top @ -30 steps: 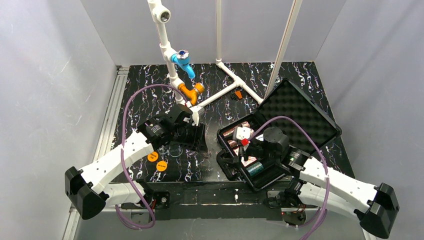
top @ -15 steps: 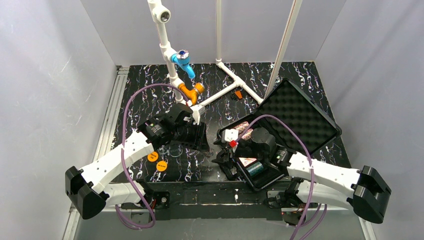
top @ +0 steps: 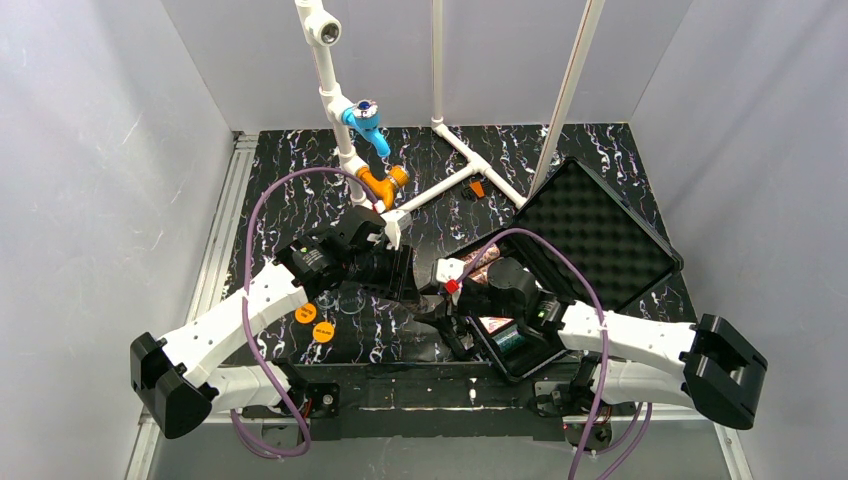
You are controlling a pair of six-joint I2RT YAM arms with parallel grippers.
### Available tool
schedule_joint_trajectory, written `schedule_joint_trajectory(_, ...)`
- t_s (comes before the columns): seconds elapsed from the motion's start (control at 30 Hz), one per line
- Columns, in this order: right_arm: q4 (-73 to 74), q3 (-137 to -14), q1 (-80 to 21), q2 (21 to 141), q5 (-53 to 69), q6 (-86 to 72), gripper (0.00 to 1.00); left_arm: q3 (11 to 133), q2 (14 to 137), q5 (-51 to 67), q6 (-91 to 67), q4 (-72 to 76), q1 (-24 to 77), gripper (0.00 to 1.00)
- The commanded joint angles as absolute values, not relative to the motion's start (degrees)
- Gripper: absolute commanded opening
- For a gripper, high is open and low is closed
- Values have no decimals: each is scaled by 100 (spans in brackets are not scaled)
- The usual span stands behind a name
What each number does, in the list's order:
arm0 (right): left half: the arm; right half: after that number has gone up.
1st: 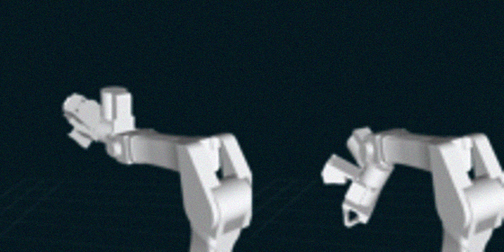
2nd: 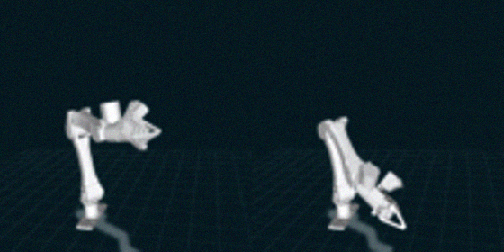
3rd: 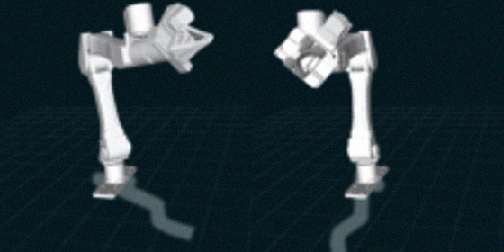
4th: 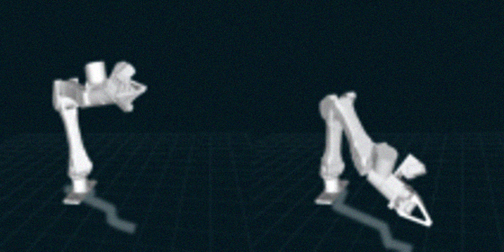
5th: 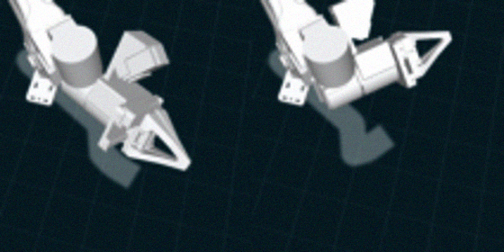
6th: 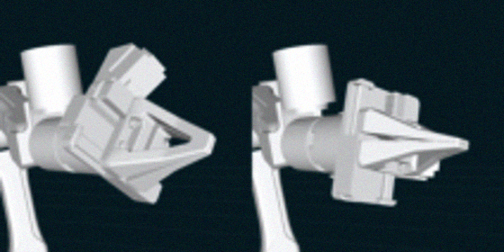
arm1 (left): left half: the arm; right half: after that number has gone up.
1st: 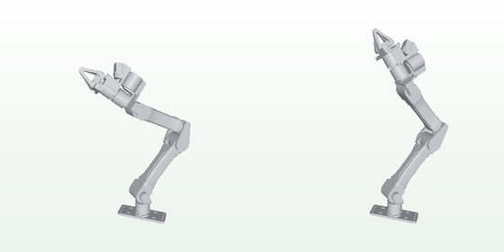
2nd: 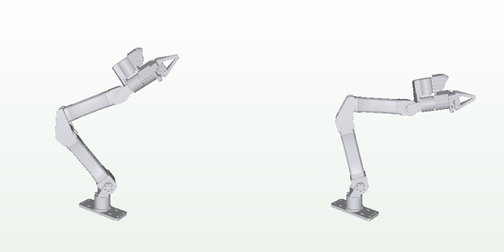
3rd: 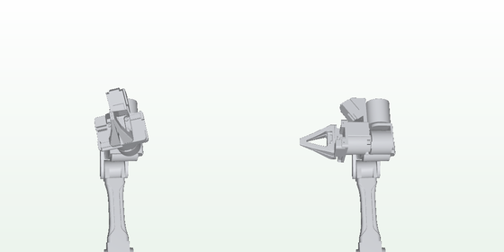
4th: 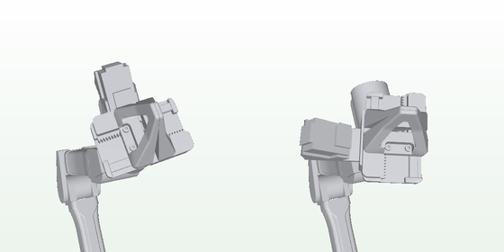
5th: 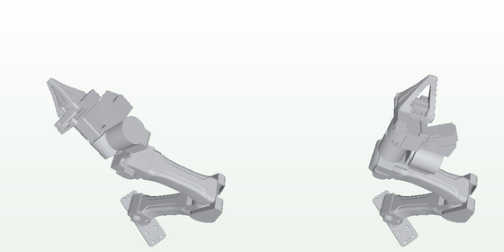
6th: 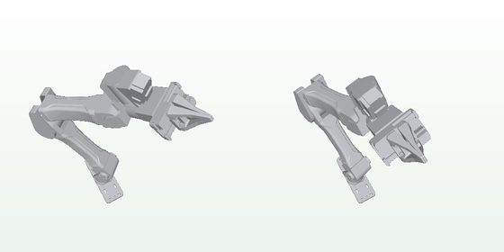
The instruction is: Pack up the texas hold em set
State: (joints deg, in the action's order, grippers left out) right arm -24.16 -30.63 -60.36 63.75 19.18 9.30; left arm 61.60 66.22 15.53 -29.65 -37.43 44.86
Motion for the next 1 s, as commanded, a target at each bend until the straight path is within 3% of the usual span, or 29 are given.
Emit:
schedule_joint_trajectory(0.0, -2998, -3301, -6147, 6411, 1783, 784, 62, 6287, 6414, 1784, -2997, -3471, 4515, 0)
schedule_joint_trajectory(0.4, -3201, -3271, -6213, 6607, 1513, 573, 55, 6259, 6362, 1784, -3014, -3463, 4516, 0)
schedule_joint_trajectory(0.67, -3270, -3272, -6249, 6601, 1306, 416, 43, 6242, 6331, 1767, -3029, -3462, 4510, 0)
schedule_joint_trajectory(0.87, -3167, -3315, -6257, 6609, 1414, 363, 21, 6255, 6289, 1726, -3085, -3462, 4510, 0)
schedule_joint_trajectory(0.97, -3093, -3345, -6287, 6565, 1455, 345, 12, 6230, 6224, 1674, -3100, -3483, 4517, 14)
